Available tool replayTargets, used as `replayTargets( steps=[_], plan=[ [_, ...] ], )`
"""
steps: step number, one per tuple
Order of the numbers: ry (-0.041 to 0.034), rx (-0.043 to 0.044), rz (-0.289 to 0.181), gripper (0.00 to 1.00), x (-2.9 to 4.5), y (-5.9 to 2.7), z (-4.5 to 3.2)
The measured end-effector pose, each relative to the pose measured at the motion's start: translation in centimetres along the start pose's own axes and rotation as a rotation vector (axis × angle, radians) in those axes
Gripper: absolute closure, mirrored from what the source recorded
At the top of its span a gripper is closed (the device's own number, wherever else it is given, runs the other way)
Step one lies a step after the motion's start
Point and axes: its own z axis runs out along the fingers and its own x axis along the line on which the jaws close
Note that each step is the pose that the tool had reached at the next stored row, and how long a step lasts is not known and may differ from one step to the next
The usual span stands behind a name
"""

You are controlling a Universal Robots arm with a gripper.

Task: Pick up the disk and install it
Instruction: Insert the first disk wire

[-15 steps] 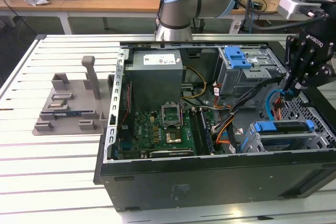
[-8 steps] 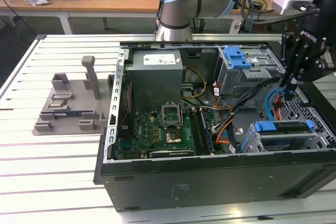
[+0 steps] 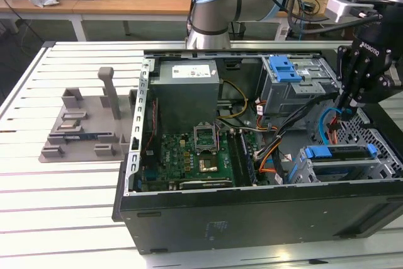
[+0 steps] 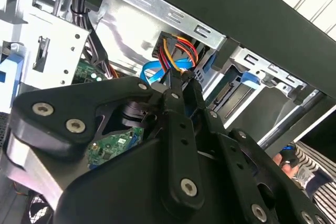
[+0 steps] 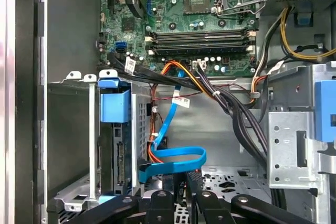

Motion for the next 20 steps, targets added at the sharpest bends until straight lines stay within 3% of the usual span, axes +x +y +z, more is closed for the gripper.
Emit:
replayTargets(
  steps=[4, 6, 12, 15, 16, 18, 19, 20],
  plan=[
    [0.0001, 0.0000, 0.000, 0.77, 0.07, 0.01, 0.01],
    [0.0001, 0.0000, 0.000, 0.89, 0.12, 0.01, 0.02],
    [0.0001, 0.0000, 0.000, 0.89, 0.24, 0.00, 0.04],
    [0.0001, 0.0000, 0.000, 0.83, 0.29, 0.00, 0.04],
    [0.0000, 0.0000, 0.000, 0.71, 0.31, 0.00, 0.05],
    [0.0001, 0.0000, 0.000, 0.71, 0.34, 0.00, 0.05],
    [0.0002, 0.0000, 0.000, 0.64, 0.36, 0.00, 0.05],
    [0.0001, -0.0001, 0.000, 0.64, 0.38, 0.00, 0.06]
  ],
)
